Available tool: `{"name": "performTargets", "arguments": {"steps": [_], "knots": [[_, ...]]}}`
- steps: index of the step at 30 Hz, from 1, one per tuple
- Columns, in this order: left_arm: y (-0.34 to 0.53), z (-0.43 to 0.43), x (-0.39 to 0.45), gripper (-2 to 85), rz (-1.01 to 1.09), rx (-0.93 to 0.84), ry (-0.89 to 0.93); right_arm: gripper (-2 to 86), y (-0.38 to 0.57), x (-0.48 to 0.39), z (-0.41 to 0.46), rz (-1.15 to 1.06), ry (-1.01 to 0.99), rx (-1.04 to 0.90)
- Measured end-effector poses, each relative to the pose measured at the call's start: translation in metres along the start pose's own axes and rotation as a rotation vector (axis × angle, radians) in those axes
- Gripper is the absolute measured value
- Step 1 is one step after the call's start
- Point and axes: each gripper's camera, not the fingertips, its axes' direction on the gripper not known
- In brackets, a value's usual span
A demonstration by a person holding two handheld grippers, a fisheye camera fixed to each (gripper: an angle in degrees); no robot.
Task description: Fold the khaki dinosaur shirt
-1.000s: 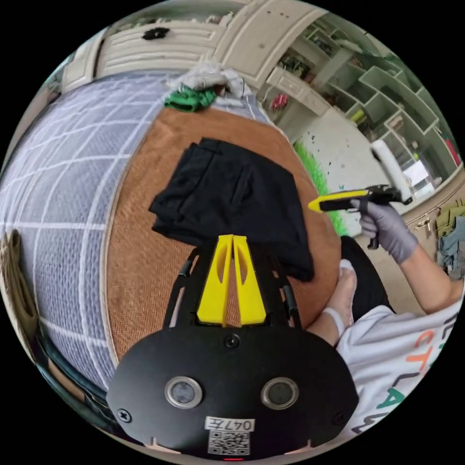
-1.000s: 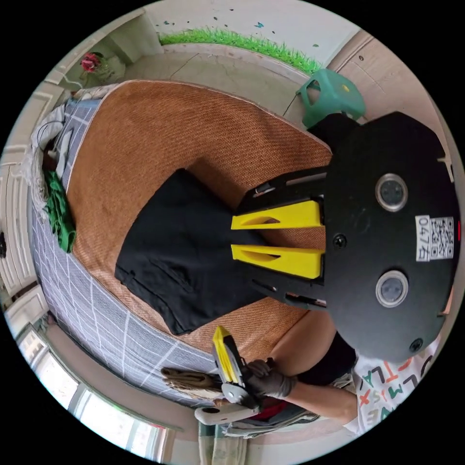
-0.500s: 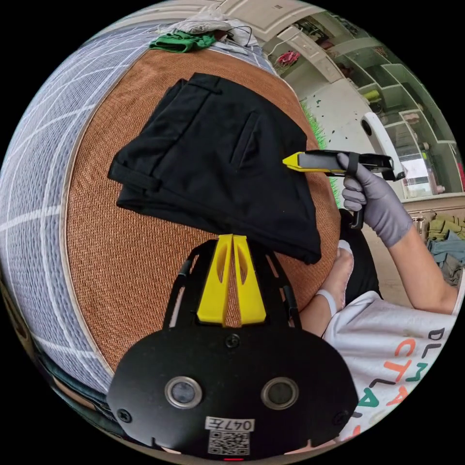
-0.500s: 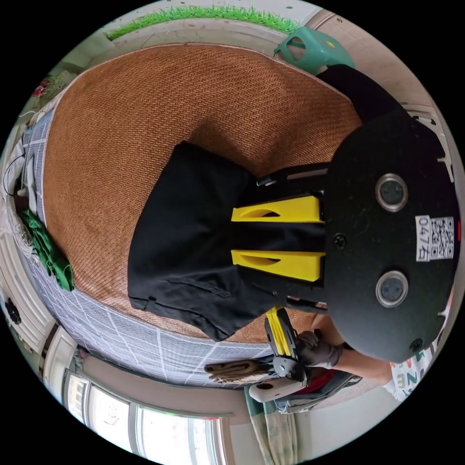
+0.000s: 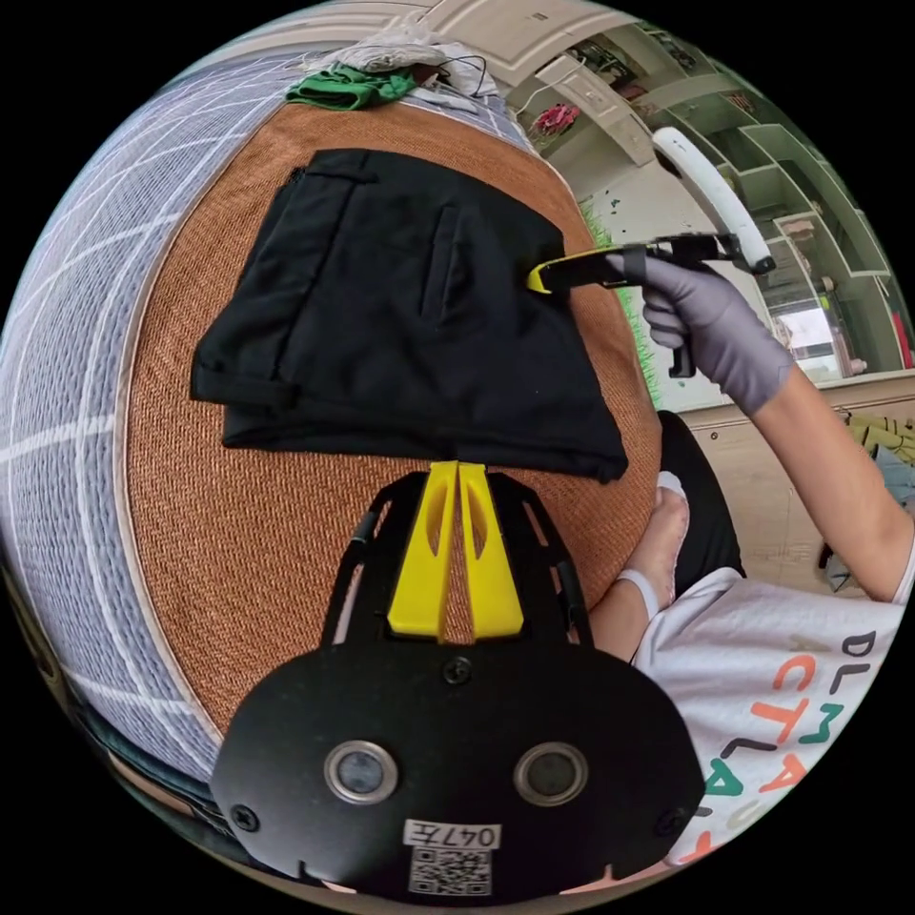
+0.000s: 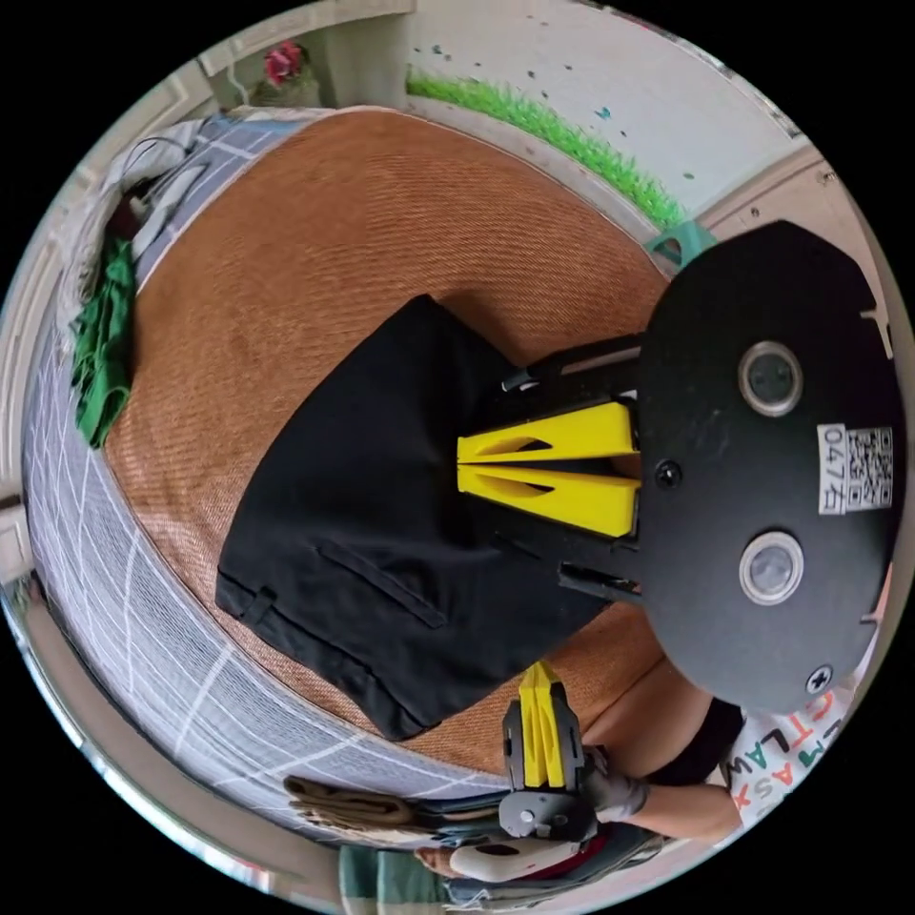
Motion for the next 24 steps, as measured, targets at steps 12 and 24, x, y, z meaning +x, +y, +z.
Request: {"name": "performTargets", "arguments": {"steps": [12,24], "knots": [[0.073,-0.032,-0.091,-1.0,-0.32,0.37,0.144,2.7,0.092,-0.061,-0.095,0.025,0.005,0.34],[0.14,-0.026,-0.151,-1.0,-0.593,0.512,0.094,6.2,0.139,-0.286,-0.113,-0.612,0.072,0.406]]}}
